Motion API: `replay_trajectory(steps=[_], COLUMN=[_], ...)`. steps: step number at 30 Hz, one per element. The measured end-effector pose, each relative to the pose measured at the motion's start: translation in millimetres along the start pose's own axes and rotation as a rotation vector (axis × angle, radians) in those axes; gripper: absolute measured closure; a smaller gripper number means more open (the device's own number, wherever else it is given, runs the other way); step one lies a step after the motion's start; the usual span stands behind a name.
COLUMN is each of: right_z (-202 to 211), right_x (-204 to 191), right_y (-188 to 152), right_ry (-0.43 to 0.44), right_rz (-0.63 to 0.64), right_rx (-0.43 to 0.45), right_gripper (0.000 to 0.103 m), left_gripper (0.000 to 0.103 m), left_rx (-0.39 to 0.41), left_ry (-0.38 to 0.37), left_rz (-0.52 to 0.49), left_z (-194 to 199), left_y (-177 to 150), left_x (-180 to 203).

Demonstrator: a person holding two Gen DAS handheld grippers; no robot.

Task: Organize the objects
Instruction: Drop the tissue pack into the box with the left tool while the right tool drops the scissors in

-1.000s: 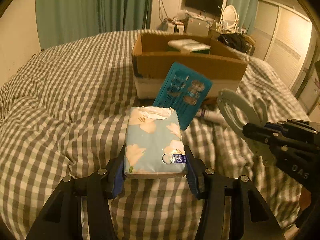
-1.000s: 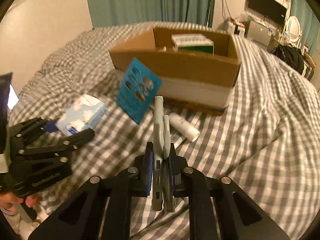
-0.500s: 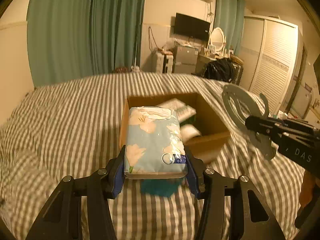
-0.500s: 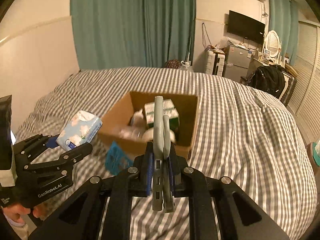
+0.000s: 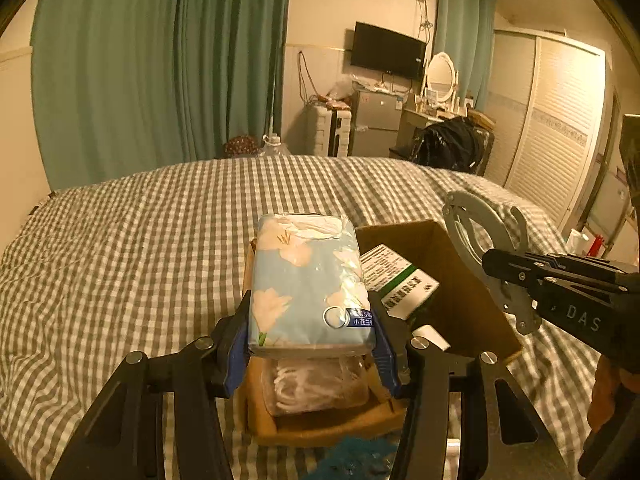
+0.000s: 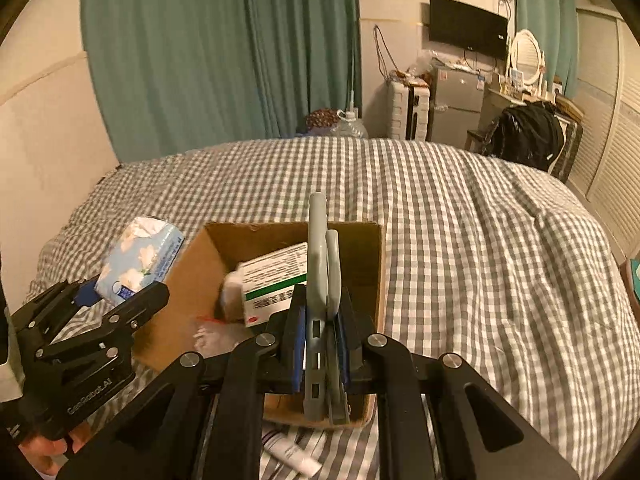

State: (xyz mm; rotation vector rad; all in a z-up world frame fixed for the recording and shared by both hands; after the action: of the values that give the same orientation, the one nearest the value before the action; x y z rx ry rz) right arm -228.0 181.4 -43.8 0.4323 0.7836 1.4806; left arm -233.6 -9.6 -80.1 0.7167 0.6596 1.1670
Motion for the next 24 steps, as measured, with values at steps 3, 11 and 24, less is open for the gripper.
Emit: replay_trajectory(steps=[3,11,24], right_z=[-19.8,-38.6,16.7], right_x=[5.8,14.6,5.3], right_y=[1.9,1.5,11.3], right_ry=[-0.012,0.003,0.043], right_rz=[-0.014,-0.042,-0.003], right_rx=[-0.019,-0.028,0.06], right_gripper=[0.09,0.09,0.059], left_gripper=[0.05,0.05,0.022], left_rx=[-0.023,-0.056,-0.019], left_ry=[-0.003,-0.01,0.025], left_rz=[-0.001,-0.002,-0.018], left_z=[-19.0,-45.6,-6.8], left_y=[-3.2,-9.1,7.0], left_x=[-0.5,-0.9,8.4])
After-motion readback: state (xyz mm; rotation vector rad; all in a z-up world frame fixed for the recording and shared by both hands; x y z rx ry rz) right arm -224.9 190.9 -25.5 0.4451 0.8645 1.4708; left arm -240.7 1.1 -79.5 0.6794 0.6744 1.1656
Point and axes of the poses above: each gripper's, at about its wrist camera, not at the fingertips, and z roughly against the way its jaws point, x to its right, y to its top, the point moved 4 cm from there along -z, roughly the way its jaws point, and after that the axes turned 11 degrees about -z, right-handed, at the moved point
